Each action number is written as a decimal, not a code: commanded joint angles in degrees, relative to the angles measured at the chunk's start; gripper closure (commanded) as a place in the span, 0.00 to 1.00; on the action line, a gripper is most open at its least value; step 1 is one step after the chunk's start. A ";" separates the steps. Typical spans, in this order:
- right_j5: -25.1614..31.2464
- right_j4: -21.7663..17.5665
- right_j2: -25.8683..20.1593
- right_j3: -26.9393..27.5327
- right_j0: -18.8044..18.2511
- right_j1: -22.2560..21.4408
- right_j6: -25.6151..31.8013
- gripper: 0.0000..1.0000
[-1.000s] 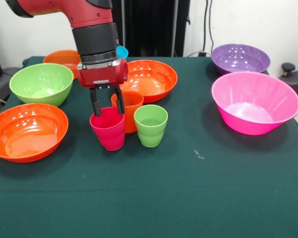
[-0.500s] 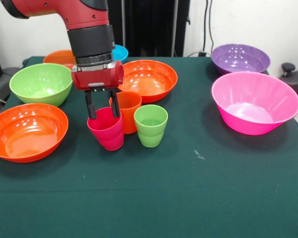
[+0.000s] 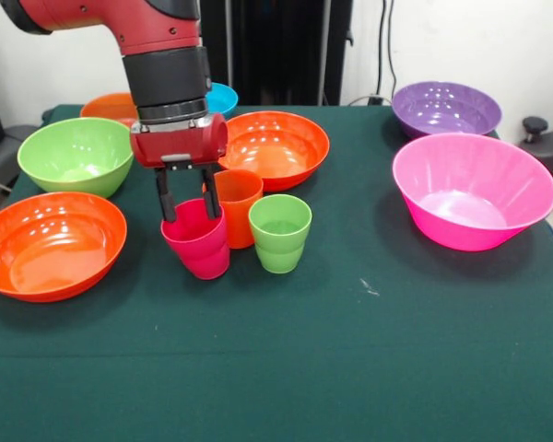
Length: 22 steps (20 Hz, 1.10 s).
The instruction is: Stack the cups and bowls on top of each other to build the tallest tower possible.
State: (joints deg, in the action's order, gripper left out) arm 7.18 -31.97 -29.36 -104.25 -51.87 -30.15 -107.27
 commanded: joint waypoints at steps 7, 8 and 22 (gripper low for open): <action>1.03 -0.36 1.95 -0.05 1.15 -1.79 -3.78 0.00; 1.10 -0.19 2.01 -0.34 1.24 -2.21 -3.98 0.00; 1.98 0.37 1.74 -2.02 0.67 -4.54 -4.12 0.00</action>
State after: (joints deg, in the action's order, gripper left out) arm 7.19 -31.96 -28.98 -104.42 -51.99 -33.33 -107.27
